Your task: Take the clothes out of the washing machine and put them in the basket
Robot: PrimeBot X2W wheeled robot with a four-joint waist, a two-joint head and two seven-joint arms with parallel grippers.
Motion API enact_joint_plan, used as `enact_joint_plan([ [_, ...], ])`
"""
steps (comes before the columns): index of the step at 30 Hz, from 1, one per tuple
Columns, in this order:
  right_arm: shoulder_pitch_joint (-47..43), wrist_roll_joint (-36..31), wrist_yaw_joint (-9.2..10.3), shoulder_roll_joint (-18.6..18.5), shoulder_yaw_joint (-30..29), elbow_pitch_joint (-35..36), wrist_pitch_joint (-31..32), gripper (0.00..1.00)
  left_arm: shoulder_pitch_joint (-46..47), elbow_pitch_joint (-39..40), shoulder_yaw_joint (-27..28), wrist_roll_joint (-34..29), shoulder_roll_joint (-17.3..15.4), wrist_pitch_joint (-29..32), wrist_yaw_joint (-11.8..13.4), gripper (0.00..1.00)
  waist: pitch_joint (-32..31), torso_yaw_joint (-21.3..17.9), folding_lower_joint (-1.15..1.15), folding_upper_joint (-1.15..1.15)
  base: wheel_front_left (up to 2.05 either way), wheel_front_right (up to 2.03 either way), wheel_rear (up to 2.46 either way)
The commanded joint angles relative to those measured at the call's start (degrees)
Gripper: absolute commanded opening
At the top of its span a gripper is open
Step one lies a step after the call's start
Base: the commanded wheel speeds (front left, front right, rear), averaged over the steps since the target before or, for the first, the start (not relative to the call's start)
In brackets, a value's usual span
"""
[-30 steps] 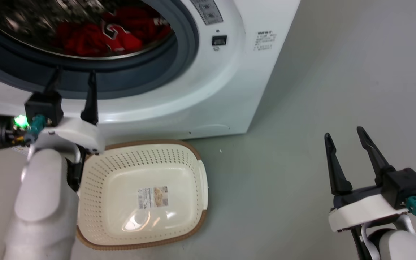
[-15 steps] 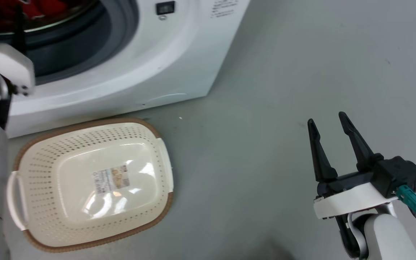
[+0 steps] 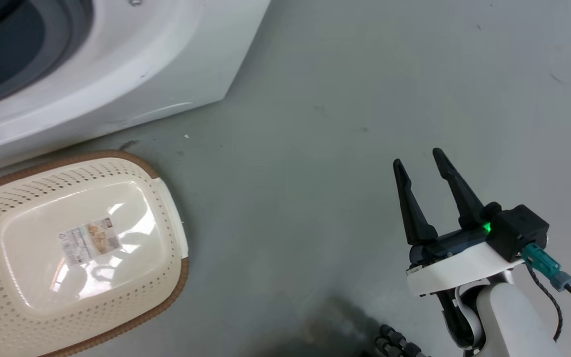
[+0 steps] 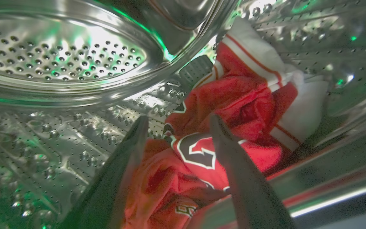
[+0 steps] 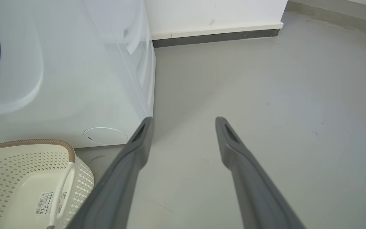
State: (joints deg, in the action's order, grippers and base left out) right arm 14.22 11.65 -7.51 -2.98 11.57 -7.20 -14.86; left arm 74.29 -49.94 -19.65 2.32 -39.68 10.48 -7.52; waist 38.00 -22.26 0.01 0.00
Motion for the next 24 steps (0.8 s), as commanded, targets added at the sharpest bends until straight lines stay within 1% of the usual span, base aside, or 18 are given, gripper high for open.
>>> enact_joint_plan([
  [1, 0.96, 0.47, 0.04, 0.19, 0.2, -0.08, -0.33, 1.0, 1.56, 0.23, -0.67, 0.77, -0.62, 0.84, 0.08, 1.0, 1.39, -1.21, -0.01, 0.0, 0.0, 0.0, 0.0],
  [6, 1.9, 2.15, 0.05, 0.19, 2.03, 0.29, -0.41, 1.0, 8.39, 1.48, -8.98, 5.81, -4.78, 9.67, 0.08, 1.0, 3.95, -2.96, -0.01, 0.0, 0.0, 0.0, 0.0],
  [11, 2.44, 3.72, 0.04, 0.19, 3.9, 0.95, -0.4, 1.0, 14.1, 3.45, -14.69, 11.1, -8.63, 19.15, 0.08, 1.0, 6.38, -5.1, -0.01, 0.0, 0.0, 0.0, 0.0],
  [16, 2.45, 5.29, 0.04, 0.19, 5.78, 1.42, -0.36, 1.0, 17.51, 5.01, -16.38, 15.13, -11.86, 27.83, 0.08, 1.0, 8.39, -7.1, -0.01, 0.0, 0.0, 0.0, 0.0],
  [19, 2.46, 5.66, 0.04, 0.19, 6.66, 1.65, -0.34, 1.0, 18.0, 5.96, -16.09, 16.74, -13.18, 31.81, 0.08, 1.0, 9.32, -7.89, -0.01, 0.0, 0.0, 0.0, 0.0],
  [21, 2.55, 6.06, 0.04, 0.19, 7.13, 1.67, -0.34, 1.0, 17.36, 6.83, -15.88, 17.42, -13.66, 33.74, 0.36, 1.0, 9.66, -8.23, -0.01, 0.0, 0.0, 0.0, 0.0],
  [24, 2.69, 6.61, 0.04, 0.19, 7.7, 1.75, -0.33, 1.0, 15.52, 7.8, -15.41, 18.88, -13.87, 36.72, 1.7, 1.0, 9.99, -8.52, -0.01, 0.0, 0.0, 0.0, 0.0],
])
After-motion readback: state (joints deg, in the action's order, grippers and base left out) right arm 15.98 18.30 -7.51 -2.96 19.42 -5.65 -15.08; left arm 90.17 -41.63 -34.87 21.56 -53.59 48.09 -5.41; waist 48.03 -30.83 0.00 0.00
